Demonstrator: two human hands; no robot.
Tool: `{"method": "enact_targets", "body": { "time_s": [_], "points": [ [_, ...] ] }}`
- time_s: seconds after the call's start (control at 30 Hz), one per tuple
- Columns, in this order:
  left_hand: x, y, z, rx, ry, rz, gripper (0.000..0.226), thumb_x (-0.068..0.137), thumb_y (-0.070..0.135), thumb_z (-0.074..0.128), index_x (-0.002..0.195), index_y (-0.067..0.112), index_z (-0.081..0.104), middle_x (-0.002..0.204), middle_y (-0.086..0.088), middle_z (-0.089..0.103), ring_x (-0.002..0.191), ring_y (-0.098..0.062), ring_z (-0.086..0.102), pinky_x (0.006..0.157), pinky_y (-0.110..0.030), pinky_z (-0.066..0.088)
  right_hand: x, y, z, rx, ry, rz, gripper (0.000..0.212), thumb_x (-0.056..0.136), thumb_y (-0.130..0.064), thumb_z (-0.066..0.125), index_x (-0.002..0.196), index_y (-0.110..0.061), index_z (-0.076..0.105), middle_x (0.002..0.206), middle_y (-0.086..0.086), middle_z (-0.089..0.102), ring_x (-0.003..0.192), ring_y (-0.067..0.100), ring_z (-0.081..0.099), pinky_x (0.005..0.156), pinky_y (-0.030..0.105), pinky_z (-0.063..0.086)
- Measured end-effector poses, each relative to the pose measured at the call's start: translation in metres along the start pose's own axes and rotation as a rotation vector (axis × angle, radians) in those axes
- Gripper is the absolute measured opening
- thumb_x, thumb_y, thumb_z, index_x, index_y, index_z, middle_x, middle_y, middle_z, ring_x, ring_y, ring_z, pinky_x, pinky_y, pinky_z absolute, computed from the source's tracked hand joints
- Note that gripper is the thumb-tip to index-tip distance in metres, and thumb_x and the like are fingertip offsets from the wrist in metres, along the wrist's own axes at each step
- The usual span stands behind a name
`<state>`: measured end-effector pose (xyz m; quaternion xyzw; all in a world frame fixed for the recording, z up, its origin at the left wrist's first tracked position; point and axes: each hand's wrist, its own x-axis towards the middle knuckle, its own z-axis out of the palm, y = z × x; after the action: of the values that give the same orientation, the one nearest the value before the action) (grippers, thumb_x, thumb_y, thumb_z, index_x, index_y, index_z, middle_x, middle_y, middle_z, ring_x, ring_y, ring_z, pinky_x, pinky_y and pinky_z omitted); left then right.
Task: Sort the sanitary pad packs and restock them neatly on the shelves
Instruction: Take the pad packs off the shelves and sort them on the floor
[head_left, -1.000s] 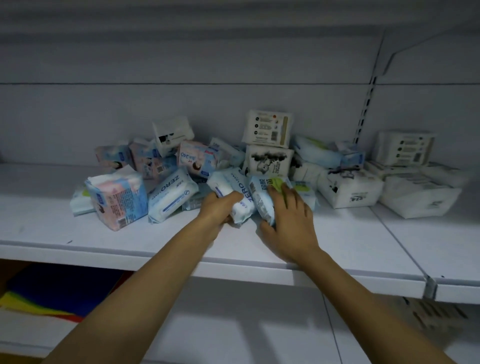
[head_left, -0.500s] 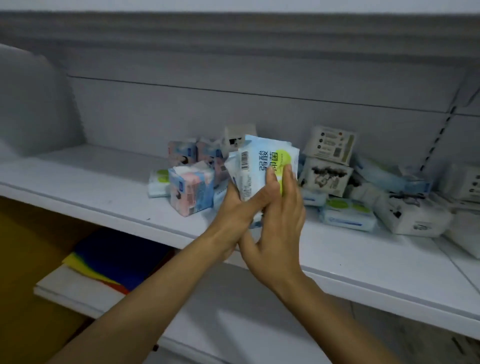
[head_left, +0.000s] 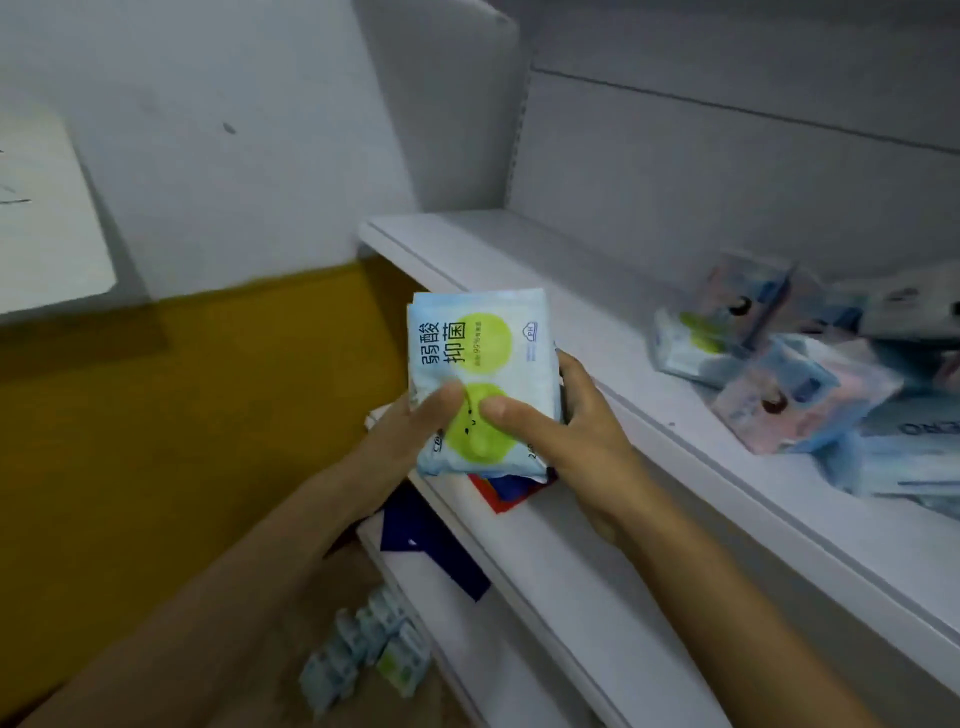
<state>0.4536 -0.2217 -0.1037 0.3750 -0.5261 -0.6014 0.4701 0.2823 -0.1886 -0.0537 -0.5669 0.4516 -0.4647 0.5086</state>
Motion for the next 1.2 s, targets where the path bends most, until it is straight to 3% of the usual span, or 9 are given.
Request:
{"method": "enact_targets", "body": {
  "time_s": [0.13, 0.23, 0.37, 0.47, 0.63, 0.8, 0.97, 1.07, 1.2],
  "points": [
    [0.009, -0.028, -0.073, 0.123, 0.265, 0.026, 0.054, 0.079, 0.028, 0.073, 0.127, 0.020, 0.049, 0.114, 0.005, 0.064, 0.096, -0.005, 0.063, 0.066, -0.013, 0.052, 0.051, 0.050, 0.055, -0.383, 0.145, -0.173, 0.085, 0.064, -0.035, 0.085, 0.133, -0.039, 0.035, 0.121, -0.019, 0.053, 0.105, 0.001, 0.059, 0.082, 0.034, 0.057],
    [0.008, -0.057, -0.109, 0.088, 0.315, -0.008, 0.052, 0.085, 0.008, 0.068, 0.132, 0.017, 0.046, 0.117, 0.004, 0.060, 0.101, -0.008, 0.062, 0.068, -0.011, 0.051, 0.084, 0.090, 0.093, -0.618, 0.113, -0.183, 0.099, 0.062, -0.049, 0.078, 0.145, -0.034, 0.024, 0.128, -0.014, 0.045, 0.114, 0.010, 0.051, 0.089, 0.039, 0.051],
    [0.007, -0.099, -0.138, -0.002, 0.356, -0.152, 0.057, 0.083, 0.025, 0.071, 0.135, 0.017, 0.049, 0.122, 0.000, 0.064, 0.108, -0.012, 0.064, 0.075, -0.026, 0.056, 0.107, 0.156, 0.120, -0.523, -0.002, -0.026, 0.097, 0.057, -0.052, 0.085, 0.138, -0.028, 0.036, 0.123, -0.006, 0.052, 0.108, 0.010, 0.056, 0.081, 0.033, 0.055],
    [0.001, -0.152, -0.154, -0.051, 0.468, -0.406, 0.059, 0.077, 0.038, 0.077, 0.126, 0.015, 0.053, 0.110, -0.002, 0.067, 0.103, -0.022, 0.066, 0.086, -0.047, 0.056, 0.100, 0.223, 0.121, -0.459, -0.080, 0.261, 0.078, 0.067, -0.025, 0.086, 0.129, -0.025, 0.039, 0.114, -0.011, 0.054, 0.106, 0.009, 0.056, 0.087, 0.029, 0.052],
    [-0.019, -0.277, -0.170, -0.069, 0.626, -0.692, 0.027, 0.095, 0.022, 0.058, 0.120, 0.013, 0.054, 0.098, -0.001, 0.060, 0.085, -0.009, 0.058, 0.063, -0.013, 0.049, 0.086, 0.366, 0.098, -0.531, -0.069, 0.590, 0.076, 0.066, -0.019, 0.086, 0.126, -0.027, 0.039, 0.116, -0.004, 0.057, 0.107, 0.018, 0.059, 0.085, 0.042, 0.055],
    [-0.038, -0.444, -0.167, -0.164, 0.733, -0.961, 0.031, 0.095, 0.009, 0.056, 0.125, 0.004, 0.052, 0.098, -0.005, 0.063, 0.085, -0.018, 0.060, 0.069, -0.022, 0.048, 0.078, 0.522, 0.098, -0.700, -0.219, 0.720, 0.092, 0.065, -0.029, 0.086, 0.140, -0.025, 0.033, 0.127, -0.005, 0.051, 0.115, 0.016, 0.054, 0.091, 0.043, 0.053],
    [-0.040, -0.622, -0.152, -0.237, 0.858, -1.140, 0.023, 0.097, 0.004, 0.049, 0.084, 0.022, 0.055, 0.088, 0.000, 0.058, 0.088, -0.018, 0.055, 0.073, -0.020, 0.040, 0.055, 0.709, 0.130, -0.817, -0.349, 0.795, 0.102, 0.057, -0.055, 0.082, 0.142, -0.029, 0.030, 0.127, -0.005, 0.048, 0.117, 0.017, 0.053, 0.084, 0.041, 0.056],
    [-0.046, -0.720, -0.158, -0.180, 0.963, -1.159, 0.016, 0.096, 0.007, 0.052, 0.109, 0.012, 0.059, 0.111, -0.013, 0.062, 0.094, -0.019, 0.057, 0.083, -0.029, 0.044, 0.049, 0.814, 0.150, -0.917, -0.417, 0.804, 0.100, 0.064, -0.050, 0.081, 0.144, -0.022, 0.028, 0.130, 0.003, 0.047, 0.120, 0.025, 0.052, 0.089, 0.042, 0.053],
    [-0.042, -0.817, -0.202, -0.264, 1.070, -1.221, 0.050, 0.096, 0.011, 0.055, 0.141, 0.008, 0.034, 0.118, -0.013, 0.057, 0.101, -0.037, 0.057, 0.080, -0.042, 0.047, 0.070, 0.923, 0.164, -1.072, -0.502, 0.840, 0.095, 0.072, -0.044, 0.079, 0.145, -0.012, 0.027, 0.139, 0.013, 0.044, 0.124, 0.032, 0.047, 0.096, 0.040, 0.044]
  ]
}}
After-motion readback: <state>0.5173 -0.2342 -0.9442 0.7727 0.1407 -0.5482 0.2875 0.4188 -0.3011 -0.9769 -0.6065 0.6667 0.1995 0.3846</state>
